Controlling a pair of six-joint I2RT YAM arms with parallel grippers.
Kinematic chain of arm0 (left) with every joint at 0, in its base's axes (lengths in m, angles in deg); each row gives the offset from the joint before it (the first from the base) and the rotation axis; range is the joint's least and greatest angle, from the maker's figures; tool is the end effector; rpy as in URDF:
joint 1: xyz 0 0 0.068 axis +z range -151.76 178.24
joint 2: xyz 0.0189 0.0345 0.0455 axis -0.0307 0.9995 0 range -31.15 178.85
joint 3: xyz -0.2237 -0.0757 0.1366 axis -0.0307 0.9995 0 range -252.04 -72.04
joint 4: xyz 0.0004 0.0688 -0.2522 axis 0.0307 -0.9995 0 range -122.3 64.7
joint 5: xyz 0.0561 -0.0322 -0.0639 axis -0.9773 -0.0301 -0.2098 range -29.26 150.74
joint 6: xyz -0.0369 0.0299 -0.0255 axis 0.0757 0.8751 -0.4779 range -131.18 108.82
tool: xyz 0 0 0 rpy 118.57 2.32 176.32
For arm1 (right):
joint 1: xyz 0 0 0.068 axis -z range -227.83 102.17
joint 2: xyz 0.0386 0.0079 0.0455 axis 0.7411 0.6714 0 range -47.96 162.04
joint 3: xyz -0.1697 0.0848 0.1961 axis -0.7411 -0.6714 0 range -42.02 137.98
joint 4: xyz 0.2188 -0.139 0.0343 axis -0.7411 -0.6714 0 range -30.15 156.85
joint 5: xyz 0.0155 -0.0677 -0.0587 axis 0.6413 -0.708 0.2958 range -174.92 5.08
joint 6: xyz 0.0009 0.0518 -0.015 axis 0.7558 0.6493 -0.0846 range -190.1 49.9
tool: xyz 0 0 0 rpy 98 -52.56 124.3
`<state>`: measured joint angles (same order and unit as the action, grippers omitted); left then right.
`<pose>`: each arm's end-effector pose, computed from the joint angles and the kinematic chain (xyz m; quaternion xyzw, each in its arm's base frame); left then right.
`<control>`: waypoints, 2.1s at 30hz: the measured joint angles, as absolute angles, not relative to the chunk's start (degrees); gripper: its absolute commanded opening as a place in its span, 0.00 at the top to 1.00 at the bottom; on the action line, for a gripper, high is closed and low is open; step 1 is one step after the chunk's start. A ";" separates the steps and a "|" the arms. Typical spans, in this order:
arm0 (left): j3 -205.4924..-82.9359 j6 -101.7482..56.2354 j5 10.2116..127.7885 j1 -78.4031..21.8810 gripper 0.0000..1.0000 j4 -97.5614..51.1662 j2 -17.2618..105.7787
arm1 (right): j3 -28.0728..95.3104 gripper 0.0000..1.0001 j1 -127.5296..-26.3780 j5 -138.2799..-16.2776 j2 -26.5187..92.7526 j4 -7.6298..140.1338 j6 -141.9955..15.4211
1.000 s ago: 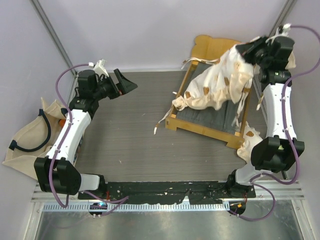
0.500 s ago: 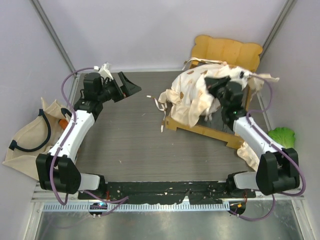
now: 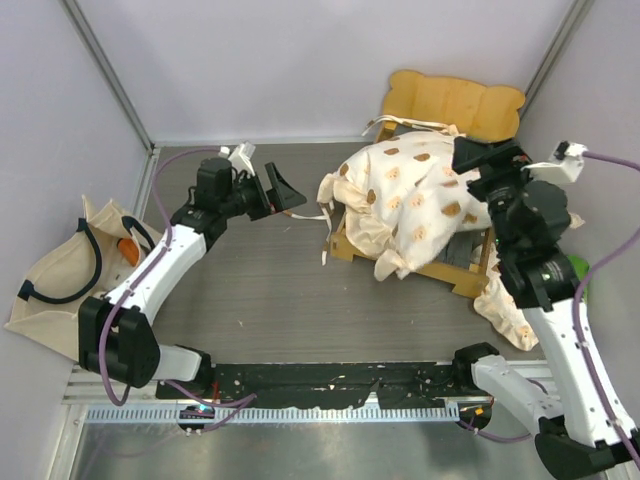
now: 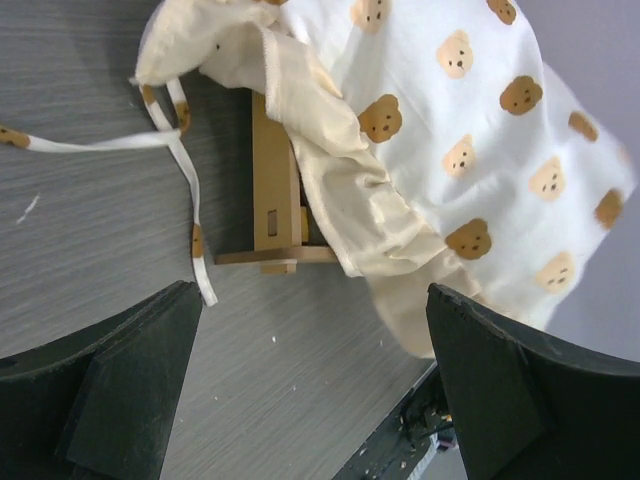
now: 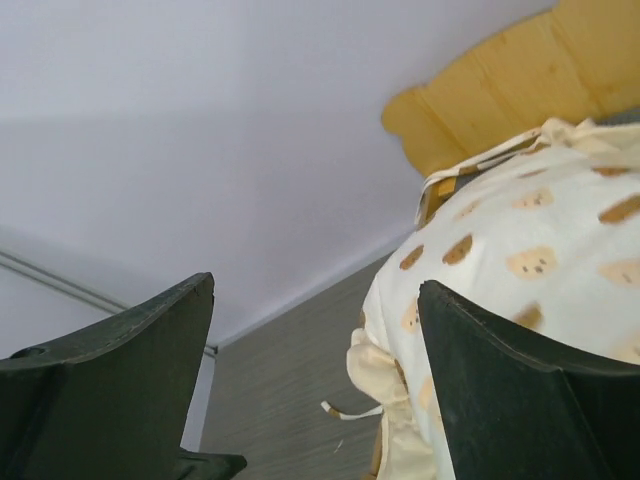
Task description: Set up the pet bed
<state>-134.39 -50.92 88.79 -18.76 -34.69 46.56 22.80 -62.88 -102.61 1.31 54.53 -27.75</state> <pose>0.2931 -0.1072 0.3202 -0.0330 0.8268 -0.4282 0.3633 0.1723 0.0351 0.4431 0.2688 0.6332 0.2522 0.6805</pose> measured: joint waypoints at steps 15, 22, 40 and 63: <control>-129.21 -52.98 85.89 -30.38 0.05 -30.69 47.90 | 50.41 0.21 -38.75 -101.54 28.35 37.68 -41.59; -127.29 -54.60 85.73 -34.21 0.06 -27.69 51.46 | 47.28 0.22 -31.64 -94.53 50.97 34.42 -43.91; -123.27 -66.75 77.82 -42.71 0.21 -10.49 62.48 | 44.18 0.73 -28.23 -87.60 61.03 40.21 -47.97; -122.46 -70.00 73.80 -44.63 0.27 0.22 70.61 | 20.33 0.99 -27.23 -75.73 45.84 64.26 -48.69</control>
<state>-122.46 -70.00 73.80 -44.63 0.22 70.61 20.33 -27.23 -75.73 45.84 64.26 -48.69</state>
